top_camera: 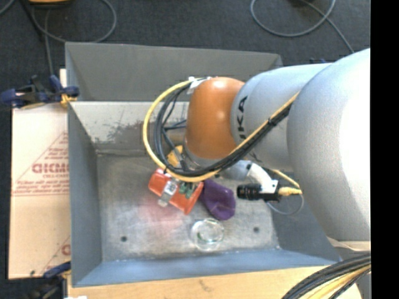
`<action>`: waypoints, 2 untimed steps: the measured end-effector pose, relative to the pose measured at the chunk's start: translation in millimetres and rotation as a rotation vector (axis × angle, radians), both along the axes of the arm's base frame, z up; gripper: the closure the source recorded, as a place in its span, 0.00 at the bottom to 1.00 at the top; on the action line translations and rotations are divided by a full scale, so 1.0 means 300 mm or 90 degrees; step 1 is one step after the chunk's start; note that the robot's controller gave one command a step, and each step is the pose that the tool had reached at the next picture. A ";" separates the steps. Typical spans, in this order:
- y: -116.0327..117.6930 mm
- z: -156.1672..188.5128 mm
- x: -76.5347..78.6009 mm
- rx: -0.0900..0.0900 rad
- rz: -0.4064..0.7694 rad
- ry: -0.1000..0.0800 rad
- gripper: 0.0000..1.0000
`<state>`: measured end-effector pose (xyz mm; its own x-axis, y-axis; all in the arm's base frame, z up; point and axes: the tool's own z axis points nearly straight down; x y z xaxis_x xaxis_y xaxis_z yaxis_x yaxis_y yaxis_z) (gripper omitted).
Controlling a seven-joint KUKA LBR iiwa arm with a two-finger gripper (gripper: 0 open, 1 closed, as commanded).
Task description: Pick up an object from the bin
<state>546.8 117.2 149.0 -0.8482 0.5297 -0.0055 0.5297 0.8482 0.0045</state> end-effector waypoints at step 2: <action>-0.034 0.080 -0.001 -0.001 -0.016 0.008 1.00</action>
Offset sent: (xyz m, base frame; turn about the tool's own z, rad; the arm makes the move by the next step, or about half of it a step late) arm 0.0022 -0.0167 0.0552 0.0454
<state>546.4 107.0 173.1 -0.8343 0.5514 0.0040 0.5513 0.8343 -0.0042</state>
